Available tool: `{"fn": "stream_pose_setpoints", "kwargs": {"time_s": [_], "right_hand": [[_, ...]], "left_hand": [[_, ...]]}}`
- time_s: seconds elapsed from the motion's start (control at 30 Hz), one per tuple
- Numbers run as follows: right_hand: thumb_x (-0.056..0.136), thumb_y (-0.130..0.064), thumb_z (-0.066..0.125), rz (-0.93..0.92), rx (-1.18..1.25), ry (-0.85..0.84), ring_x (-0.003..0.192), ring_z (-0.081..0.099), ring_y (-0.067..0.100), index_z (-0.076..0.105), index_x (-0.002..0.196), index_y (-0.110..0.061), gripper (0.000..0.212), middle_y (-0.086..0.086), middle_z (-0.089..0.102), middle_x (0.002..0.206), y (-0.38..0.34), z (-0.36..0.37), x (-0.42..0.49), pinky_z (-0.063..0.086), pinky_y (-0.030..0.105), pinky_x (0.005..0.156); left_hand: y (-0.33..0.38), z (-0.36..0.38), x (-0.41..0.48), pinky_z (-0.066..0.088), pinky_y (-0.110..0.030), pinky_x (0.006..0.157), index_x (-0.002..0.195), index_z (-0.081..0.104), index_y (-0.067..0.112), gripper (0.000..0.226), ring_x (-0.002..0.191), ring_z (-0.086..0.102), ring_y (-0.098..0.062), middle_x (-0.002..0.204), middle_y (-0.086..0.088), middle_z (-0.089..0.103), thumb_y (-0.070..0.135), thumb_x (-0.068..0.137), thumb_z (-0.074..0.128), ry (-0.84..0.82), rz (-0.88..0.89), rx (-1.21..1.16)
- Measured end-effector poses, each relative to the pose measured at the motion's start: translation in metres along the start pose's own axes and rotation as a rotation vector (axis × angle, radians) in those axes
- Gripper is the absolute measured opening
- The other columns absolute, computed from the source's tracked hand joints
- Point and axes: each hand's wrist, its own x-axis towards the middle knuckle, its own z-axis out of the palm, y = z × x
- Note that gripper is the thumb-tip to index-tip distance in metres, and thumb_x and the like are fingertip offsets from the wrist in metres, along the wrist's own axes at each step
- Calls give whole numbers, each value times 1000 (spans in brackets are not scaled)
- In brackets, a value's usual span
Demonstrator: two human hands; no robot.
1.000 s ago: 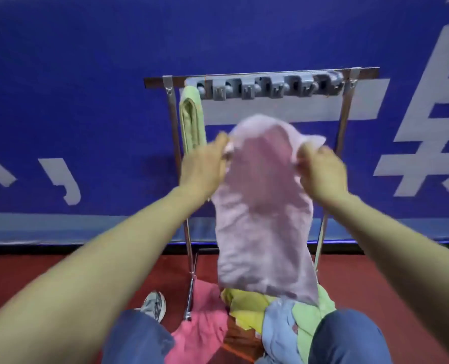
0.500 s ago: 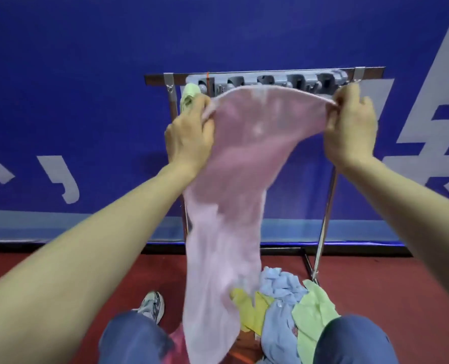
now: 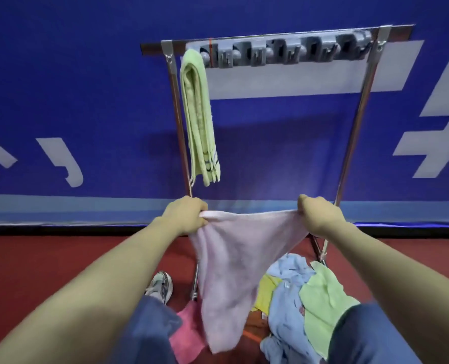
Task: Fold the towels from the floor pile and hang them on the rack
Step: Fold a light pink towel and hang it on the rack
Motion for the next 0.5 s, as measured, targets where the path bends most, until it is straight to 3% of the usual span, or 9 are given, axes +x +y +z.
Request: {"fn": "stream_pose_setpoints", "kwargs": {"time_s": [0.1,0.2,0.3,0.4,0.5], "right_hand": [[88,-8,43,63,96,52,85,50,35,49,112,-10,25,13,54,99,-5,-3,2,39,36,71],[89,-10,42,115,225,42,86,50,34,52,107,-11,20,10,51,96,-3,-3,5,40,36,73],[89,-19,55,189,618,95,84,54,29,60,88,-13,8,7,59,87,3,-12,13,39,31,72],[90,-23,63,235,1241,229,72,50,23,59,74,-13,19,2,56,70,7,-41,19,44,30,64],[90,-23,63,172,1323,454,70,52,18,64,84,-9,15,3,60,75,7,-64,21,46,31,62]], "left_hand": [[4,4,6,38,-32,68,82,54,30,13,97,61,-30,99,-3,67,35,90,63,41,-22,-29],[8,2,10,39,-32,67,83,58,28,8,95,62,-30,91,0,62,33,89,62,38,-26,-46],[10,-20,12,41,-34,69,88,63,25,9,96,62,-33,91,-2,63,33,89,60,83,-9,-38],[13,-59,18,39,-36,65,87,62,24,13,89,60,-37,91,-7,68,35,91,58,335,7,-113],[20,-84,21,38,-36,61,78,53,28,16,79,56,-33,80,0,63,36,89,59,567,-6,-295]]}}
